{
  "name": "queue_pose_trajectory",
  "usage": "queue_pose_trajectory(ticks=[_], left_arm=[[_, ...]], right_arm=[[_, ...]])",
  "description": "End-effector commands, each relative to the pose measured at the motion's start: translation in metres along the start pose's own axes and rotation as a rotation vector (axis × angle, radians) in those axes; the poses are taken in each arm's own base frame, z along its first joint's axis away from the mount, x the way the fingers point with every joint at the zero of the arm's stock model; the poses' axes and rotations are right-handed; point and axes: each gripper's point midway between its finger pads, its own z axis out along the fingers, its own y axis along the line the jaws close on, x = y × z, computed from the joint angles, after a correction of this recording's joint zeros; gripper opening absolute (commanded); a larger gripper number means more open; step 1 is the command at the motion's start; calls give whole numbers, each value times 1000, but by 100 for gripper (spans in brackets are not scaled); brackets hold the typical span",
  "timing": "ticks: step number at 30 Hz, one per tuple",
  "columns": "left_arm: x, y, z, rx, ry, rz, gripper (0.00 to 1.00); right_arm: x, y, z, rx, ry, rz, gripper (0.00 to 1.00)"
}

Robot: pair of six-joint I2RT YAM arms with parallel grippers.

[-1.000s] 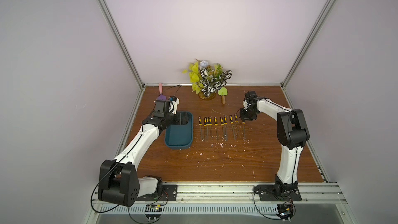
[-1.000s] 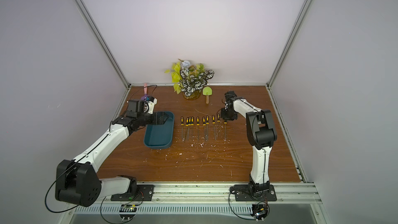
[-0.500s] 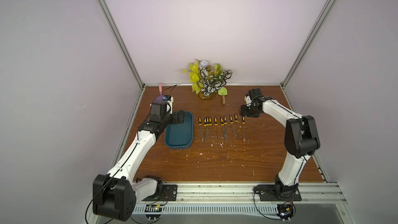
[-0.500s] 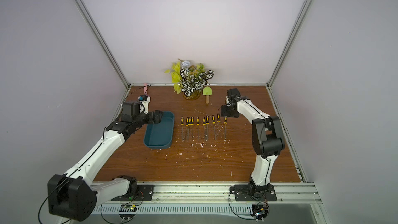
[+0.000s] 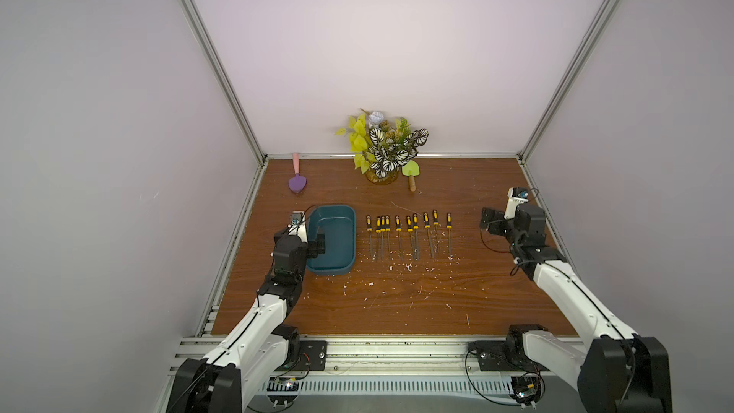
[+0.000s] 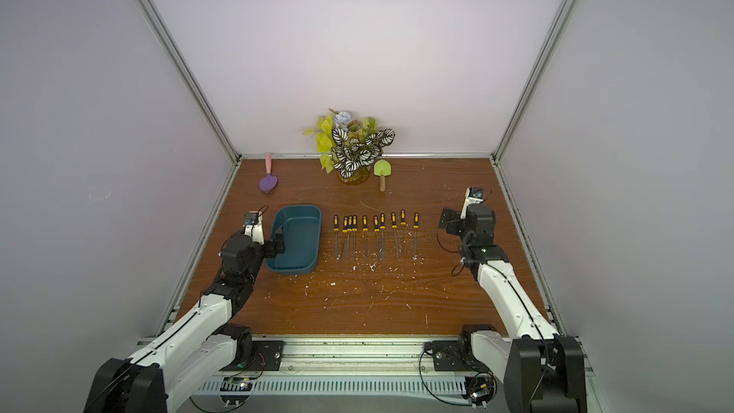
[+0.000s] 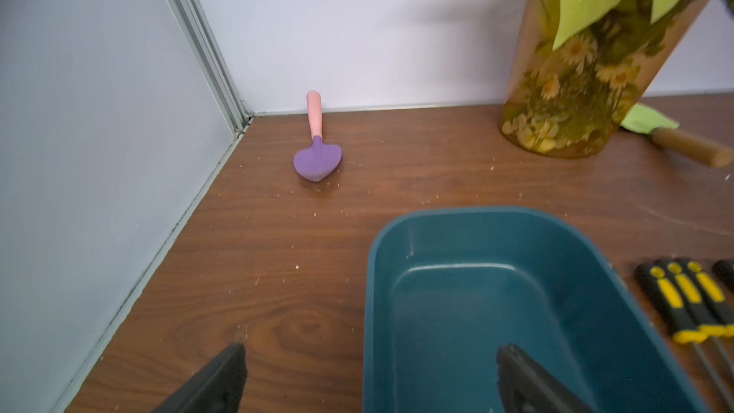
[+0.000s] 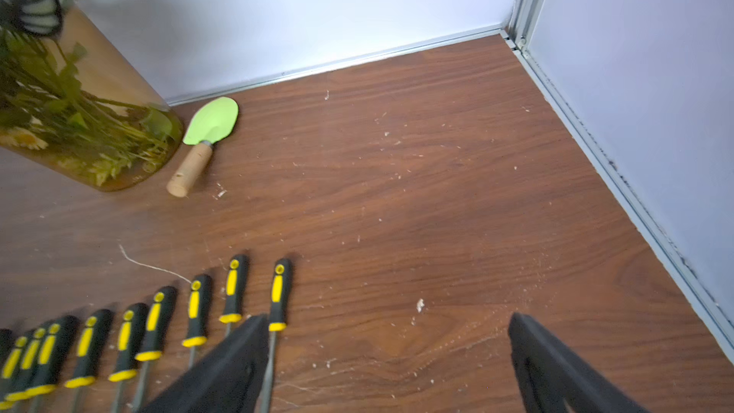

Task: Take the file tool out of the storage box
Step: Reset both arms

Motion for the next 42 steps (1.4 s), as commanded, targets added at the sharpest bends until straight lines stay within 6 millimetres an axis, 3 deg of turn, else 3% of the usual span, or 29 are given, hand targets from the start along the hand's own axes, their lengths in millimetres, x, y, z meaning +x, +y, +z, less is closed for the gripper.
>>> queue_pose_trajectory(ticks=[1,4,10,19,24,27,35,42], left_arm=[[-46,20,-2,-110,-255,-12,100],[-39,24,12,-157,-239,36,99],[-29,21,23,-142,-271,0,100],[-14,17,18,-116,-312,7,100],[-12,19,22,-131,-299,3,99],[-11,18,29,-123,-276,7,100],[-8,21,43,-112,-225,-14,100],[-8,21,44,-111,-224,-15,100]], right_arm=[[-46,0,-24,-2,-347,-103,99],[-39,-12,-27,53,-399,-102,99],[-12,-28,-8,127,-396,-60,99],[14,-23,9,86,-400,-67,99],[29,-23,6,69,-432,-71,99],[28,-21,6,57,-459,-76,99],[33,-18,37,71,-320,-98,100],[31,-18,34,68,-350,-95,100]])
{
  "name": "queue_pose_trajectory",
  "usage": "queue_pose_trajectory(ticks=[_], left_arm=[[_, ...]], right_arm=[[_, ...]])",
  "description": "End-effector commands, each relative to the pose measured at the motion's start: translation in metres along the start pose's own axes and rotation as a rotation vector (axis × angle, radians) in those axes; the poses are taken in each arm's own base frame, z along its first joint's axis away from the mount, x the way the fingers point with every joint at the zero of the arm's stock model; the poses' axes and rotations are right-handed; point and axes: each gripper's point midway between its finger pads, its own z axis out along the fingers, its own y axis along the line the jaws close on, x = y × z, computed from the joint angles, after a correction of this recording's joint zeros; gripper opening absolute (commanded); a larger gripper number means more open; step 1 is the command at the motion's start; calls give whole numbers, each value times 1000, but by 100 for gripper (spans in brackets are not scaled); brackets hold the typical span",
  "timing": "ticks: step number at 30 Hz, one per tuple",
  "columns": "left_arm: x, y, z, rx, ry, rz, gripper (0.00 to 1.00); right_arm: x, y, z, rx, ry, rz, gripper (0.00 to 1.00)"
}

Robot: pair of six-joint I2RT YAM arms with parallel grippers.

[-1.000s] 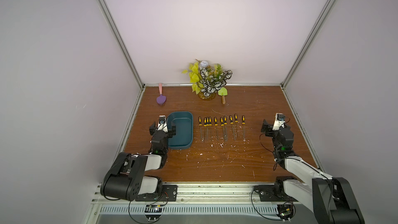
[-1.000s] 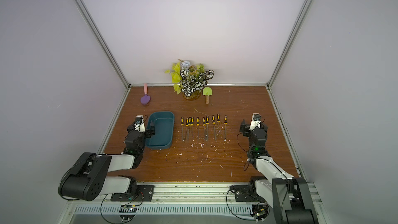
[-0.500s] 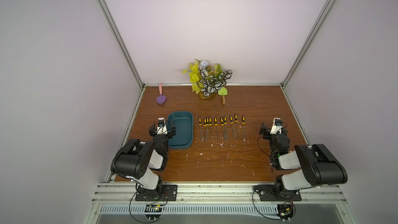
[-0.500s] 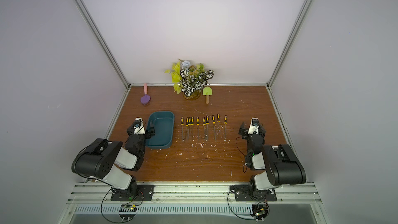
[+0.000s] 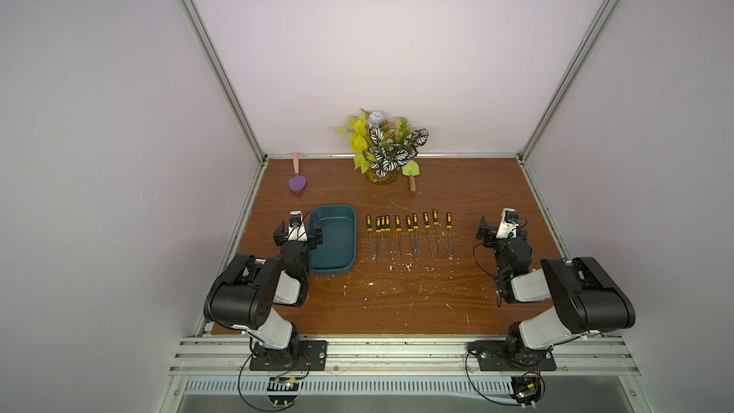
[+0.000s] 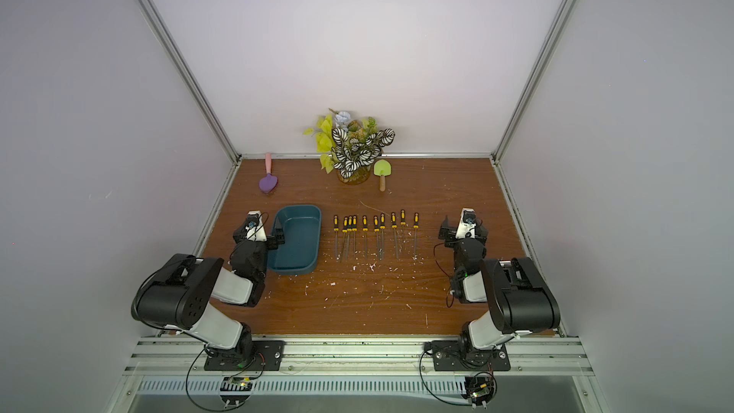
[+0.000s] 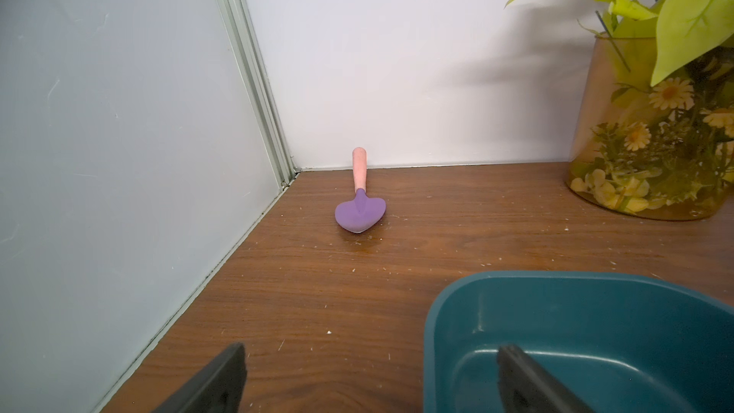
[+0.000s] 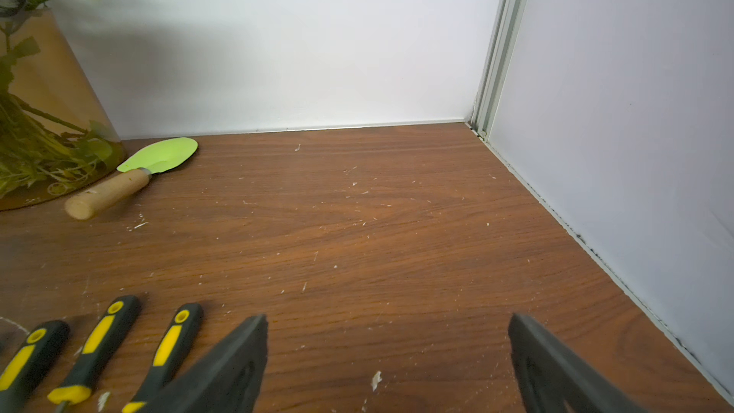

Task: Take the file tool out of the storage box
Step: Reset both arms

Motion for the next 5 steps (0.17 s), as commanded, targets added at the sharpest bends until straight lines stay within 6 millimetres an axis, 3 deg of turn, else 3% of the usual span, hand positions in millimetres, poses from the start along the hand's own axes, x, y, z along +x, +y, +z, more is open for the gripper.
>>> queue_pose_trajectory(ticks=[1,5], left_arm=[[-5,3,3,-2,-9,-10,100],[-5,3,3,-5,-9,-11,100]], right_arm=[[-8,3,1,-8,-28,-4,100],[-7,3,0,-12,-30,-6,100]])
